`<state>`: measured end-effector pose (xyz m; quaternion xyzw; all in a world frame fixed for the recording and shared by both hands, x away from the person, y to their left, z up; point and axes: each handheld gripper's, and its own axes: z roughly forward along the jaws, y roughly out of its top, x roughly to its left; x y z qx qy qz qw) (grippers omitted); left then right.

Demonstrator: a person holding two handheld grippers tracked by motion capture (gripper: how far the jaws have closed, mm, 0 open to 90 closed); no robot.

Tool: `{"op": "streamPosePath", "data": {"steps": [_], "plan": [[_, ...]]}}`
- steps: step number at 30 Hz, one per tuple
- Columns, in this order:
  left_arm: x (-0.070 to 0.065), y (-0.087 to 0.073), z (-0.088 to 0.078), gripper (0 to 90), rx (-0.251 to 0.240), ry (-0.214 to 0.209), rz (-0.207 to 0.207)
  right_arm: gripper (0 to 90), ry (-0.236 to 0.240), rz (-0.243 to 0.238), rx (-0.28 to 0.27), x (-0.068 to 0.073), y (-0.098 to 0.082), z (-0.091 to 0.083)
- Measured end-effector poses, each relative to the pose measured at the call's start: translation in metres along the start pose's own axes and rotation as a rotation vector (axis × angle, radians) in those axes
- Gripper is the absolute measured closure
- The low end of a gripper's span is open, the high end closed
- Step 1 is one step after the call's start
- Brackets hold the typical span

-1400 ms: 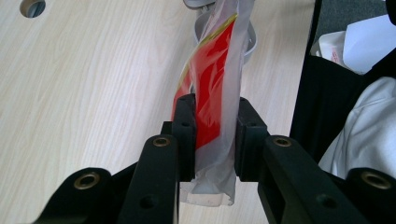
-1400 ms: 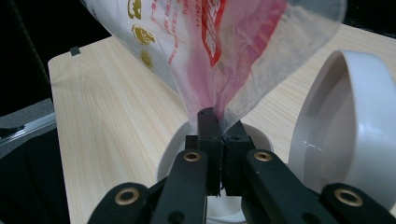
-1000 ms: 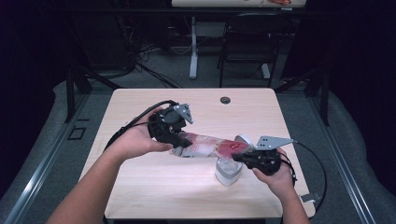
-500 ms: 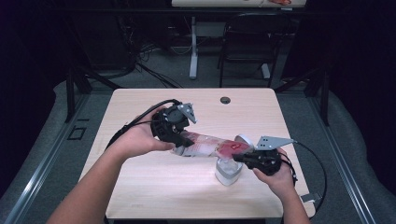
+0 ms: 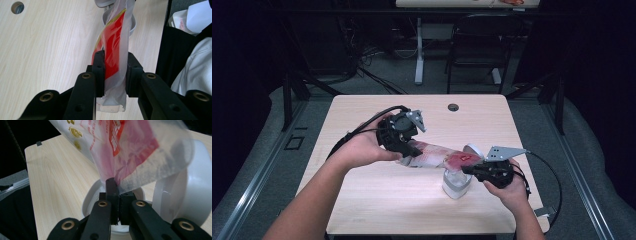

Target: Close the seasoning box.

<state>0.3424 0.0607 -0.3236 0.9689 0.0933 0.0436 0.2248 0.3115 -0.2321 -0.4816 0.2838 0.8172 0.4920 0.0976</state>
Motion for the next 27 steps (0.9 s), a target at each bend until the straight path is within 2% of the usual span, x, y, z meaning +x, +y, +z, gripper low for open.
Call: {"op": "streamPosePath", "data": {"steps": [11, 27], "plan": [[-0.0008, 0.0048, -0.0009, 75.2, -0.001, 0.001, 0.019, 89.5, -0.001, -0.007, 0.017, 0.0007, -0.0005, -0.0009], [-0.0019, 0.0084, -0.0009, 75.3, -0.007, -0.005, 0.018, 89.5, 0.001, -0.008, 0.031, 0.001, -0.0014, -0.0021]]}}
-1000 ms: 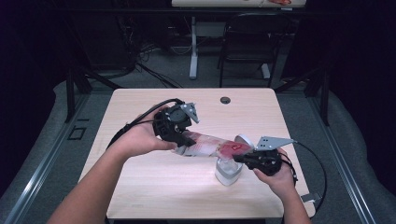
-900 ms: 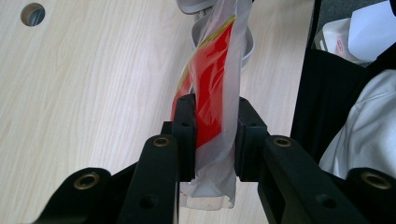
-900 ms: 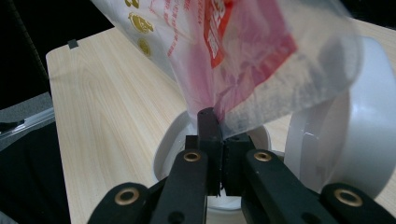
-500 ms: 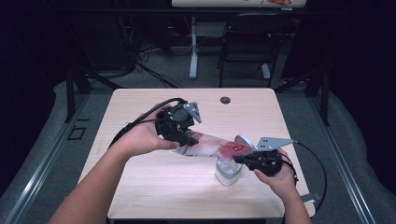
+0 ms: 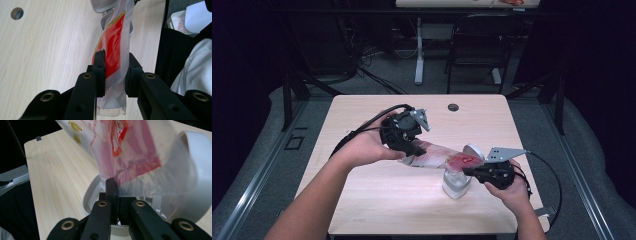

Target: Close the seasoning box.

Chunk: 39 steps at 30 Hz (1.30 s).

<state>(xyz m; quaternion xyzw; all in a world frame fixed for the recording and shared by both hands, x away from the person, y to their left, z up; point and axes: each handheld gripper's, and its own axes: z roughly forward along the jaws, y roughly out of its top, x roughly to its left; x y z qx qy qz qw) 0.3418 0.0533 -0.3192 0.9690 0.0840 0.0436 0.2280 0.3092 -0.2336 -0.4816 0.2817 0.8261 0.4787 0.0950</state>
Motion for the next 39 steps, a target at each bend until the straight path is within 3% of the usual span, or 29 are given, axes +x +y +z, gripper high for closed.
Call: {"op": "streamPosePath", "data": {"steps": [39], "plan": [[-0.001, 0.0073, -0.0002, 74.9, -0.016, 0.004, 0.011, 89.9, 0.001, -0.001, 0.012, -0.0017, -0.0026, 0.0017]]}}
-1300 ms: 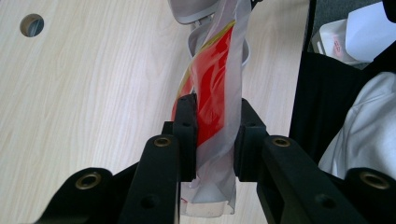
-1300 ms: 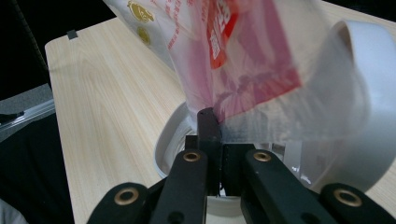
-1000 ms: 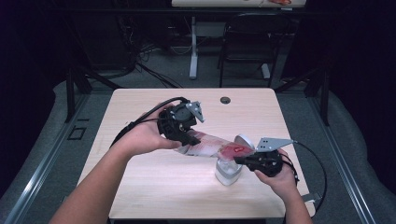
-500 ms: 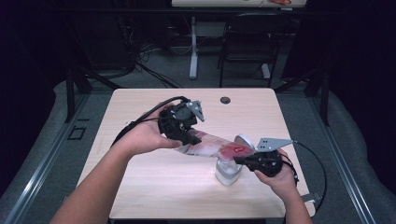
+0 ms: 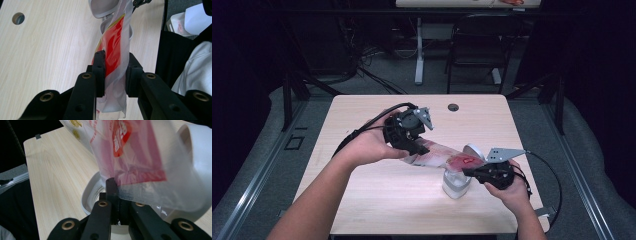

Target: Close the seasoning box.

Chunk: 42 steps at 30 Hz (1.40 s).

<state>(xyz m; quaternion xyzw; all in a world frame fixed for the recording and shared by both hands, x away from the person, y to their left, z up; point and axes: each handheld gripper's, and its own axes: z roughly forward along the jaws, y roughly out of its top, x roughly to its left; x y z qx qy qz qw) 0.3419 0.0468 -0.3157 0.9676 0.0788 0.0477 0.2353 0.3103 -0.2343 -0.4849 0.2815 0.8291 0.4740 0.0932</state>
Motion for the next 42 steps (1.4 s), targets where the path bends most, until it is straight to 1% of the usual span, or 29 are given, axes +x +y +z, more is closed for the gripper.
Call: {"op": "streamPosePath", "data": {"steps": [9, 13, 20, 33, 38, 39, 40, 42], "plan": [[0.0002, 0.0005, 0.0001, 74.8, -0.008, -0.005, -0.008, 89.9, 0.001, 0.001, 0.004, 0.0001, -0.0001, 0.0003], [0.0011, 0.0012, -0.0002, 74.8, -0.004, -0.006, 0.002, 89.9, 0.002, 0.006, 0.001, 0.0001, -0.0003, 0.0007], [0.0012, 0.0029, 0.0001, 74.7, -0.013, -0.003, -0.002, 90.0, 0.0, 0.003, 0.008, 0.0, -0.0006, 0.001], [-0.0007, 0.0066, 0.0002, 74.9, -0.008, -0.003, 0.015, 89.9, 0.003, 0.008, 0.014, -0.0009, -0.0013, -0.0005], [-0.0014, 0.0073, 0.0009, 74.9, -0.014, -0.006, 0.007, 89.9, 0.003, 0.008, 0.016, -0.001, -0.0014, -0.0015], [-0.0014, 0.0077, 0.001, 74.9, -0.016, -0.007, 0.01, 89.9, 0.006, 0.006, 0.017, -0.0013, -0.0015, -0.0018], [-0.0009, 0.0083, 0.0004, 74.9, -0.007, -0.009, 0.018, 89.9, 0.004, 0.006, 0.017, -0.0012, -0.0016, -0.002], [-0.0017, 0.0089, 0.0011, 74.9, -0.016, -0.011, 0.012, 89.9, 0.004, 0.005, 0.019, -0.0013, -0.0019, -0.0027]]}}
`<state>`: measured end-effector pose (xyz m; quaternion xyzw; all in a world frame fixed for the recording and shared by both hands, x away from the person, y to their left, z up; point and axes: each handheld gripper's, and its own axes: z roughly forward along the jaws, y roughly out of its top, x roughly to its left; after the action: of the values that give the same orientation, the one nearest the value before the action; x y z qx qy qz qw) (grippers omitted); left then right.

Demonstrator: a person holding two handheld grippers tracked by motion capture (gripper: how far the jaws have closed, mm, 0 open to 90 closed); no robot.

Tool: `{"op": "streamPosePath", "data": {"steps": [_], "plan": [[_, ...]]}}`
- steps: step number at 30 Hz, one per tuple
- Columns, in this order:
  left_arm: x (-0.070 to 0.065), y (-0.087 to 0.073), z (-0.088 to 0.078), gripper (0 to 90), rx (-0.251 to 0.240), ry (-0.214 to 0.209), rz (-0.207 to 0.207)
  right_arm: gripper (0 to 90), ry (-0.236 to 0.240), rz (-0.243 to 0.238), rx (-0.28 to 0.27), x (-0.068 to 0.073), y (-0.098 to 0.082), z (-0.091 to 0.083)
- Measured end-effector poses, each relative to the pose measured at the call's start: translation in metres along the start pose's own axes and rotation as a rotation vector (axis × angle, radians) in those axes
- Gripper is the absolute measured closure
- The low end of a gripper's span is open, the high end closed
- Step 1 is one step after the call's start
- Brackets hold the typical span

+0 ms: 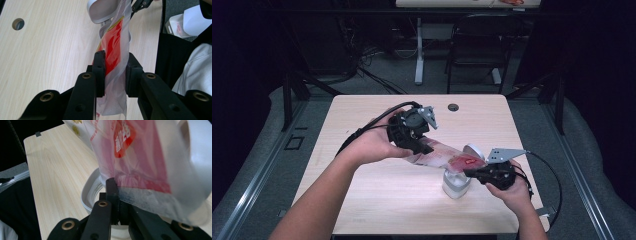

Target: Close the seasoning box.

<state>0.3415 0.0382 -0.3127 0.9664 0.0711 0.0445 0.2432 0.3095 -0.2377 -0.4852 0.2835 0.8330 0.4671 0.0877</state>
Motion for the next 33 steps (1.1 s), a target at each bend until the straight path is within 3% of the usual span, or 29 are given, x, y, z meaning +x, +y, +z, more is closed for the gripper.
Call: {"op": "streamPosePath", "data": {"steps": [7, 33], "plan": [[-0.0005, 0.003, 0.0, 74.8, 0.005, 0.0, 0.015, 89.9, -0.004, -0.002, 0.01, 0.0006, -0.0007, -0.0009], [-0.0008, 0.0048, 0.001, 73.0, -0.024, 0.001, 0.005, 89.9, 0.0, 0.001, 0.012, -0.0009, -0.0028, -0.0005]]}}
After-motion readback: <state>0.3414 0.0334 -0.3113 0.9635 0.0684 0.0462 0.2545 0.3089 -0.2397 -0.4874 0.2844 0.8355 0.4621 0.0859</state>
